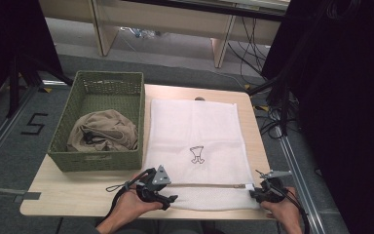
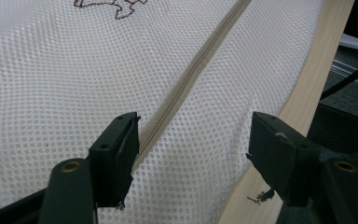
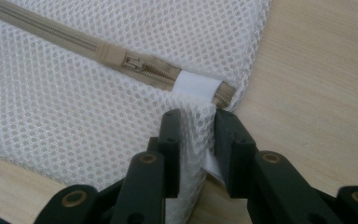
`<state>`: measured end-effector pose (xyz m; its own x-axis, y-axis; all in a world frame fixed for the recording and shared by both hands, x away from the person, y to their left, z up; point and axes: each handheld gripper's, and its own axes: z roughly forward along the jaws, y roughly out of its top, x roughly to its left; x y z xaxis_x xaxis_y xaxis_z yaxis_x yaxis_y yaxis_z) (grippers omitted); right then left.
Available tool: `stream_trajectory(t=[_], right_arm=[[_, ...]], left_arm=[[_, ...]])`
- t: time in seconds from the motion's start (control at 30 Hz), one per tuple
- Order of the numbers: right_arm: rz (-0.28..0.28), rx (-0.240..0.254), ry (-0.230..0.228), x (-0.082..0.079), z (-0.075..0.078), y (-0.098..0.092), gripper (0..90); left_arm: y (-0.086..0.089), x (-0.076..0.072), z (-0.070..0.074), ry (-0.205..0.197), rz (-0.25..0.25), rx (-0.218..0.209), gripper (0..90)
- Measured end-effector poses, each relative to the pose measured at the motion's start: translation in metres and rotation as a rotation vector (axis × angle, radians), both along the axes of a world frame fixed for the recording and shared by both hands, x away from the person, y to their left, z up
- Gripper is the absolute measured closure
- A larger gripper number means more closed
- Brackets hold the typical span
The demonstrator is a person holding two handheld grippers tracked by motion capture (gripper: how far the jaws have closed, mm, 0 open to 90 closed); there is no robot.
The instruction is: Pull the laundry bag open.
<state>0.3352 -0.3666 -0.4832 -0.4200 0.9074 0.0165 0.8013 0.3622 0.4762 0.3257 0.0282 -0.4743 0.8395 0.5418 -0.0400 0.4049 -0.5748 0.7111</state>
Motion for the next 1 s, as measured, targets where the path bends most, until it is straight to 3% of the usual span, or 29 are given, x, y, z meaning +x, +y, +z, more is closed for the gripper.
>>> stream_trajectory(t=[0.1, 0.2, 0.23, 0.4, 0.43, 0.5, 0.53, 0.57, 0.63, 0.83, 0.97, 1.0], right_arm=[[0.01, 0.018, -0.024, 0.0, 0.002, 0.0, 83.4], [0.004, 0.017, -0.037, 0.0, 0.005, 0.001, 84.0], [0.015, 0.042, -0.058, 0.0, 0.006, 0.001, 84.2], [0.01, 0.046, -0.058, 0.001, 0.007, 0.001, 81.9], [-0.015, 0.058, -0.037, 0.001, 0.003, -0.001, 75.9], [-0.025, 0.061, -0.026, 0.001, 0.002, -0.002, 72.7], [-0.031, 0.059, -0.006, 0.001, 0.001, -0.002, 66.6], [-0.058, 0.049, -0.003, 0.003, -0.002, 0.0, 52.5], [-0.061, 0.046, 0.006, 0.006, -0.003, 0.002, 49.4], [-0.042, 0.015, -0.02, 0.012, -0.004, 0.007, 52.8], [-0.017, 0.011, -0.032, 0.013, -0.004, 0.011, 69.5], [-0.017, 0.011, -0.032, 0.013, -0.004, 0.011, 69.5]], left_arm=[[0.0, 0.0, 0.001, -0.001, 0.005, -0.004, 33.6], [0.0, 0.0, 0.0, -0.003, 0.006, -0.002, 33.6], [0.0, 0.0, 0.0, -0.002, 0.006, -0.001, 33.5], [0.0, 0.0, -0.001, -0.002, 0.001, 0.004, 33.3], [0.0, 0.0, -0.001, -0.003, 0.001, 0.004, 33.2], [-0.001, 0.0, -0.001, 0.0, 0.0, 0.004, 33.2], [-0.001, 0.0, -0.001, -0.001, -0.001, 0.005, 33.1], [-0.001, 0.0, -0.001, -0.001, -0.004, 0.005, 33.1], [-0.001, 0.0, -0.001, -0.001, -0.002, 0.004, 33.0], [0.0, 0.0, -0.001, -0.004, 0.001, 0.004, 33.0], [-0.001, 0.0, -0.002, -0.002, -0.004, 0.006, 33.0], [-0.001, 0.0, -0.002, -0.002, -0.003, 0.006, 33.0]])
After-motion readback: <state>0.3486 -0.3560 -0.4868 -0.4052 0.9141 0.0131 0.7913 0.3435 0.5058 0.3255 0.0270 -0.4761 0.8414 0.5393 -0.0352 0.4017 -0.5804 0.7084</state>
